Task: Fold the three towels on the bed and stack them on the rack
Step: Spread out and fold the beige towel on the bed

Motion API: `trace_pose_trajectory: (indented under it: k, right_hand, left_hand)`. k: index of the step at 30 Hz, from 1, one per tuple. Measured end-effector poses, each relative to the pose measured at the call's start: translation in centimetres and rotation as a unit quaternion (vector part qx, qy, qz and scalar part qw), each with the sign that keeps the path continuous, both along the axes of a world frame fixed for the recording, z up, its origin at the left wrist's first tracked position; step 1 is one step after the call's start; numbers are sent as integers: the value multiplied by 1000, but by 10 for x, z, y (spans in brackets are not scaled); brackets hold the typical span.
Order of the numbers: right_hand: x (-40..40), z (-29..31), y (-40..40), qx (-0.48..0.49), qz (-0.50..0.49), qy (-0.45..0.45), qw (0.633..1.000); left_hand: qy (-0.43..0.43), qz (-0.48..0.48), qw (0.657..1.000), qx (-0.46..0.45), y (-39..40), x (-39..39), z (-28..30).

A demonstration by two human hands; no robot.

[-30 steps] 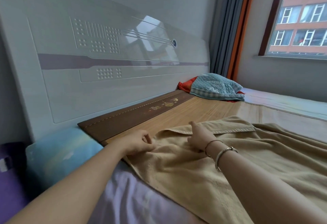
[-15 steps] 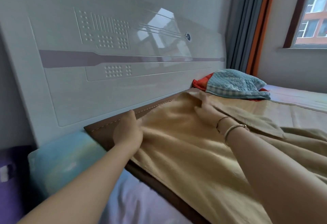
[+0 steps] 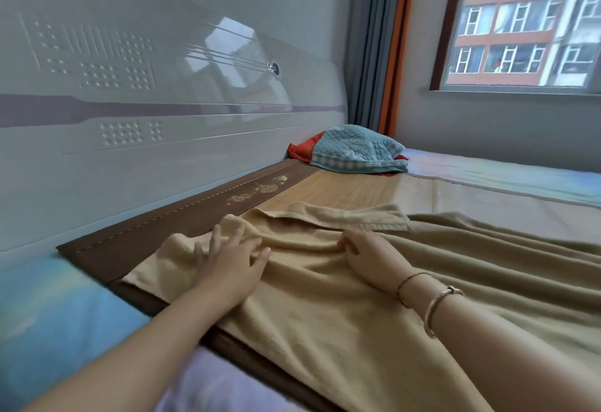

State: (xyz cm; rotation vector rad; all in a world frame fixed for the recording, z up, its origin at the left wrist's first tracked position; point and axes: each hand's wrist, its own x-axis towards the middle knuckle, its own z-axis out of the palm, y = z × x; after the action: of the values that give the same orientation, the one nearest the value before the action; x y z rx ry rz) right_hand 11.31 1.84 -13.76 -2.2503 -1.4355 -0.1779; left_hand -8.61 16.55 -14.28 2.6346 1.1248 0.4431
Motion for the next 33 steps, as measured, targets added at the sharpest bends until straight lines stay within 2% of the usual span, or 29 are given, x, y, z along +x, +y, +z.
trace_pose_trajectory:
  k: [2, 6, 10, 15, 18, 22, 28, 30, 33]
  right_hand:
    - [29, 4, -47, -13, -70, 10, 997]
    - [78, 16, -124, -38, -180, 26, 983]
    - [135, 14, -172, -11, -216, 47, 975]
    - [187, 1, -161, -8, -186, 70, 980]
    - [191, -14, -147, -71, -168, 74, 980]
    - [189, -22, -143, -106, -178, 57, 977]
    - [185, -3, -150, -197, -134, 131, 962]
    - [188, 10, -150, -223, -117, 180, 951]
    - [194, 34, -146, -207, -122, 213, 947]
  left_hand:
    - [-15, -67, 998, 14, -30, 27, 7]
    - [-57, -162, 985, -15, -89, 88, 17]
    - [-53, -188, 981, -14, -125, 163, 13]
    - [24, -112, 993, 16, -112, 229, 2]
    - [92, -86, 992, 5, -108, 248, -10]
    - [149, -71, 986, 21, -109, 248, -19]
    - [171, -78, 982, -34, -109, 248, 0]
    - [178, -91, 977, -80, -104, 251, 19]
    - [179, -98, 969, -137, -93, 258, 49]
